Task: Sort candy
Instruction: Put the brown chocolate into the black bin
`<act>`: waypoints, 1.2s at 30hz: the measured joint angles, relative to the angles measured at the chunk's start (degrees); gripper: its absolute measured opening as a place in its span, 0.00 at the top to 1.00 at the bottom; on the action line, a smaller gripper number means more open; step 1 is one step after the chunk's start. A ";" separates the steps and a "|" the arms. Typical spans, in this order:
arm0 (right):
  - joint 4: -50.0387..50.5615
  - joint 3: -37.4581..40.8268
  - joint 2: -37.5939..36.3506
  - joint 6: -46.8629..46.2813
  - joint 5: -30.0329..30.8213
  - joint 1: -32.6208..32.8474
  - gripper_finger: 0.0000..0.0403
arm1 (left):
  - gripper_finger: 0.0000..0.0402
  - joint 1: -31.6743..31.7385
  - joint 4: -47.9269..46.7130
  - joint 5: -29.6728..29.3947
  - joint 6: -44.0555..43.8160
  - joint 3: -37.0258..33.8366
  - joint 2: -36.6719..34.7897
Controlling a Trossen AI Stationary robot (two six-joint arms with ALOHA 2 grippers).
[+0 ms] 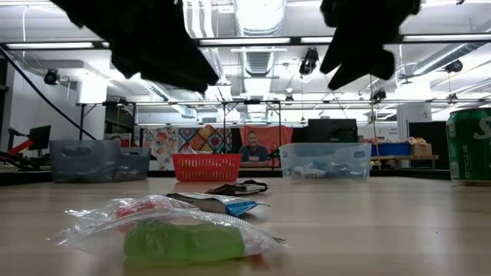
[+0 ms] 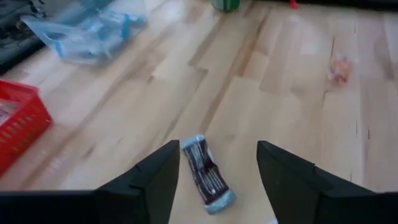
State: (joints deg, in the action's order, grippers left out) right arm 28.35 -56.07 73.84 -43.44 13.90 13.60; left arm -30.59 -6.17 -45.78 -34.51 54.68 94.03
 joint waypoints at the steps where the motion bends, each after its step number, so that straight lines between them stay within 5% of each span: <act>1: 0.01 0.00 0.09 -1.46 0.68 1.35 0.55 | 0.50 0.00 0.34 0.50 -0.02 0.00 0.82; 14: 0.58 0.00 0.21 -14.88 -0.86 11.28 0.55 | 0.40 -0.22 4.11 3.82 -0.49 -0.04 8.06; 26: 1.93 0.11 0.22 -14.18 -0.39 11.79 0.55 | 0.40 1.36 14.48 -0.26 4.25 -0.07 14.76; 36: 1.84 0.90 0.27 -13.33 -0.19 12.03 0.55 | 0.41 5.79 21.15 3.50 8.57 -0.07 21.21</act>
State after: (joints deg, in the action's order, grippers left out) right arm 30.19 -55.18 74.11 -56.78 13.72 25.63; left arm -24.80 14.97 -42.28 -25.93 54.61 115.24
